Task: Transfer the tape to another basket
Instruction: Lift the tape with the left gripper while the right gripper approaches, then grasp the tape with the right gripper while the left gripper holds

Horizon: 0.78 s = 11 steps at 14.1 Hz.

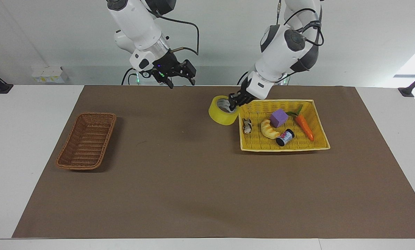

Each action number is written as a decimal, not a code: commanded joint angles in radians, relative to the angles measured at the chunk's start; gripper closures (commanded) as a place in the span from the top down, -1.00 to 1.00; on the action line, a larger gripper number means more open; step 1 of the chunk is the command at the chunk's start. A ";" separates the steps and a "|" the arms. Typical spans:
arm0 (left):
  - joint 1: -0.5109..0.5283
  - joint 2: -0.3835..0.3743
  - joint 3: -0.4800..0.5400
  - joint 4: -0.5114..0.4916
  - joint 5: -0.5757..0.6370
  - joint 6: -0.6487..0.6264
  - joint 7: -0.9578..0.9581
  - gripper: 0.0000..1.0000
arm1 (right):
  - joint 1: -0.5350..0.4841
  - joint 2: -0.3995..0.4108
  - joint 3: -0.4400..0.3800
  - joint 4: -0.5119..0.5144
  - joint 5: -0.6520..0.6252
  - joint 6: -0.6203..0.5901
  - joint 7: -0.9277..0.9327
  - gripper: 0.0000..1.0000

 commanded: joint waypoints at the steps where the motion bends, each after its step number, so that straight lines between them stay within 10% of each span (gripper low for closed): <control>1: -0.040 0.006 0.000 0.024 -0.024 0.049 -0.058 -1.00 | -0.006 -0.021 -0.001 -0.053 0.043 0.040 -0.098 1.00; 11: -0.031 -0.046 -0.039 0.070 -0.072 0.048 -0.115 -1.00 | -0.104 -0.016 -0.007 -0.051 0.160 0.054 -0.284 1.00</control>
